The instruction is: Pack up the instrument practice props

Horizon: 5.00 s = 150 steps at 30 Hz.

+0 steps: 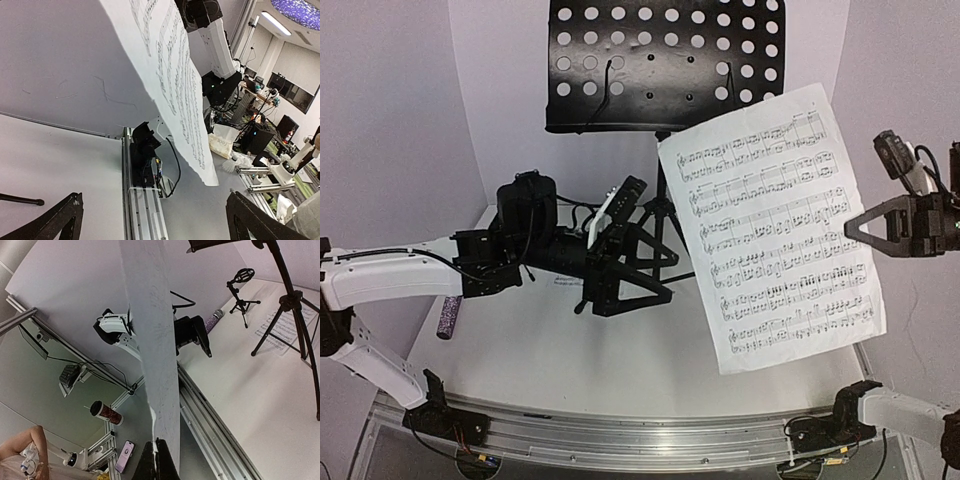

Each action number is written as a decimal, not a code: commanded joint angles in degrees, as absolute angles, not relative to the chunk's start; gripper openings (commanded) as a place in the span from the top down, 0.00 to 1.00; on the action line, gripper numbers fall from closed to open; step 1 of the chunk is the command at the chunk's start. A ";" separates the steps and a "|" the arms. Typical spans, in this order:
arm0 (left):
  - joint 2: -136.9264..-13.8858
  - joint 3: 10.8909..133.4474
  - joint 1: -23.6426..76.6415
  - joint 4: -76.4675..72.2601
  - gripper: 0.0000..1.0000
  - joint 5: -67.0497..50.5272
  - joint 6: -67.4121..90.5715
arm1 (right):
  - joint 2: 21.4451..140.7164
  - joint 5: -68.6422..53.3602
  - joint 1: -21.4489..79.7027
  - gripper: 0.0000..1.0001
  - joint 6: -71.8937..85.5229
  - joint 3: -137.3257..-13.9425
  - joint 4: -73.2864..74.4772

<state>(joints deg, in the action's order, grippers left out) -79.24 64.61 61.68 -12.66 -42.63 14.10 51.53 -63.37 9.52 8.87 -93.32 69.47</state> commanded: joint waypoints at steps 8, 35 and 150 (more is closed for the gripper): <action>-84.44 71.38 64.46 -25.18 0.01 -38.34 26.03 | 51.83 -64.45 9.56 1.00 13.79 -91.49 52.99; -68.14 60.47 61.52 12.33 1.00 -21.16 -2.25 | 49.01 -60.05 9.58 0.12 21.50 -79.27 49.51; -120.95 107.10 22.28 35.22 0.46 -4.90 -9.32 | 56.81 -56.16 9.56 0.02 23.00 -78.88 49.48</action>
<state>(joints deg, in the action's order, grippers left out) -129.78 109.72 22.09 39.01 -4.04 -11.80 57.45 -55.88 9.52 22.18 -76.53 50.52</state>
